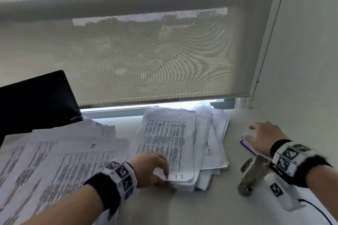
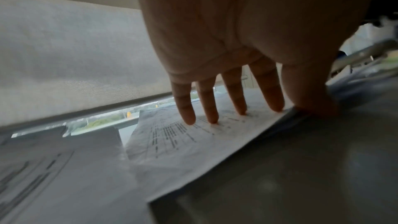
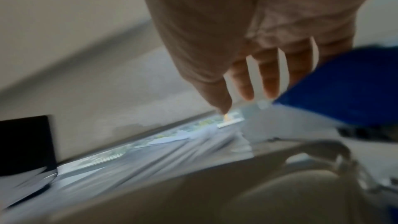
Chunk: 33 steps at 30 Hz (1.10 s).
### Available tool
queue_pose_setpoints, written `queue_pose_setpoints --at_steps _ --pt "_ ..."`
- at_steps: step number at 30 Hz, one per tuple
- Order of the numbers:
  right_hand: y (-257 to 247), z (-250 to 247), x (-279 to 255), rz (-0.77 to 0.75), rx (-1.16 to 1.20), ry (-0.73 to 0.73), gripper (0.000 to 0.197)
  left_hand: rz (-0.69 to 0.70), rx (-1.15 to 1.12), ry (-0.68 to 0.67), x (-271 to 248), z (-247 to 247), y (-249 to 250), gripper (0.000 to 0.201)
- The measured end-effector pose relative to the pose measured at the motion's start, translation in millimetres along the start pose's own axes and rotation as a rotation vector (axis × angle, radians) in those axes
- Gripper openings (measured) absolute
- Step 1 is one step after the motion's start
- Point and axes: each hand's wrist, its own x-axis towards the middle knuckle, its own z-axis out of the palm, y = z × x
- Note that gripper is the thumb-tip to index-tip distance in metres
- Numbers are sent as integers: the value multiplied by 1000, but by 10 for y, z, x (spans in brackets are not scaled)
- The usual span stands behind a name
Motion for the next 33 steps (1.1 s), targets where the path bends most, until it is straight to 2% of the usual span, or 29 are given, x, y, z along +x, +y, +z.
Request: queue_pose_setpoints --at_steps 2,3,5,7,9,11,13,15,17,18,19,22,23,26,27,30,33 --pt "-15 -66 -240 -11 35 115 40 -44 -150 47 -11 -9 0 13" --pt "-24 -79 -367 -21 48 93 40 -77 -205 73 -28 -21 1 16" --pt "-32 -20 -640 -41 12 -49 43 -114 -300 90 -68 -43 30 20" --pt "-38 47 -828 -50 -23 -151 41 -92 -372 70 -126 -46 127 20" --pt "-26 66 -917 -49 2 -182 39 -33 -407 70 -210 -42 295 22" --pt "-26 62 -964 -42 96 -192 34 -23 -442 76 -294 -9 453 17" --pt "-35 73 -1008 4 196 -215 29 -41 -436 79 -366 26 591 22" --pt "-49 102 -1056 65 304 -223 33 -37 -352 46 -423 59 705 7" --pt "-67 142 -1091 90 377 -228 40 -20 -139 -30 -462 165 756 35" --pt "-73 151 -1099 89 401 -238 42 -27 -37 -60 -461 230 756 44" --pt "-85 148 -1114 99 432 -252 41 -24 38 -52 -465 258 771 44" --pt "-90 129 -1182 172 574 -323 35 -62 55 55 -403 340 690 27" --pt "-89 119 -1211 177 591 -313 35 -69 59 63 -401 348 669 28" --pt "-85 56 -1321 182 722 -275 34 -77 124 -6 -408 375 627 47" --pt "-97 19 -1375 171 774 -275 29 -73 144 -4 -411 376 630 45" --pt "-189 -85 -1543 125 836 -280 8 -113 184 38 -367 393 590 24" --pt "-263 -138 -1608 107 881 -292 7 -203 225 68 -283 354 545 22"
